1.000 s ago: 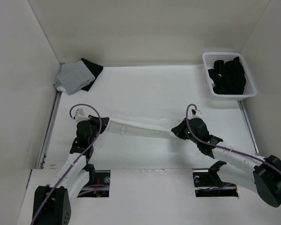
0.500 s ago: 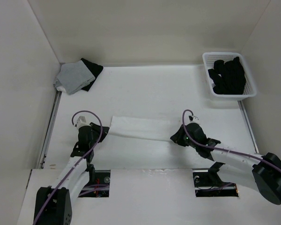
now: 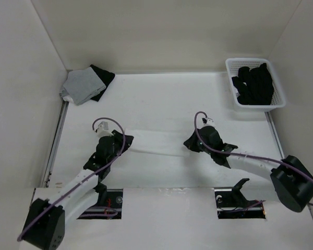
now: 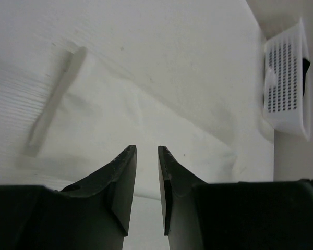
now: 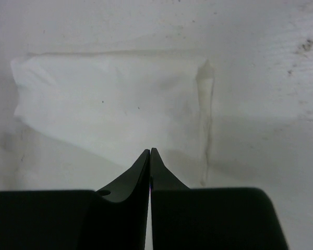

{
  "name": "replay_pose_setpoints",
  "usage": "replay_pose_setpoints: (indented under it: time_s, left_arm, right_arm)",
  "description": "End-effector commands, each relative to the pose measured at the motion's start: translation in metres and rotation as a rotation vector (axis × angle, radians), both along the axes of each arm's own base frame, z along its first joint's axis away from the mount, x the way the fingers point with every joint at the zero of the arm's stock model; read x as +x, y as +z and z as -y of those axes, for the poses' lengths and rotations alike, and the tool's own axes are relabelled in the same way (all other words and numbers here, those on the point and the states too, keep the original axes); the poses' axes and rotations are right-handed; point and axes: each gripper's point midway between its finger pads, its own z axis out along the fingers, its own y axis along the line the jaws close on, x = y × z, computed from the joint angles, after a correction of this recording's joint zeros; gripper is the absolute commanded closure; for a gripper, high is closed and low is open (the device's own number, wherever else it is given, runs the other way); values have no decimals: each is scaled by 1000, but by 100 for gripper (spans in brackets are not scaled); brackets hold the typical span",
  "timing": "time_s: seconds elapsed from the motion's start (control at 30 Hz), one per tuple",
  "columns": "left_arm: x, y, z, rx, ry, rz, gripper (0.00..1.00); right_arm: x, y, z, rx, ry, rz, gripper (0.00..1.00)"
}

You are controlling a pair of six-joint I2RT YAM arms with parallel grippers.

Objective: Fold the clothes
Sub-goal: Fold the tank top

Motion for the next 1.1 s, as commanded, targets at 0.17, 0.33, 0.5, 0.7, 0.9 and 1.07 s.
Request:
replay_pose_setpoints:
  time_s: [0.17,0.33,0.5,0.7,0.9,1.07]
  left_arm:
    - [25,-12,29,29,-8,36,79]
    - [7,-46,7,47,24,-38,79]
    - [2,-39,-4,26,39,-9,78]
    - [11,1,3,11,20,70,78]
    - [22,33,30,0,-42,127,77]
    - [27,35,54,-6,-101,137,77]
  right_arm:
    - [50,-4,-19,98,-57,61,96]
    - [55,-22,-2,133,-146,39,96]
    - [54,-35,10,159,-203,-17,96]
    - [42,-3,0,212,-127,36,91]
    - [35,-1,17,148,-184,56,82]
    - [22,-22,35,97,-218,6,67]
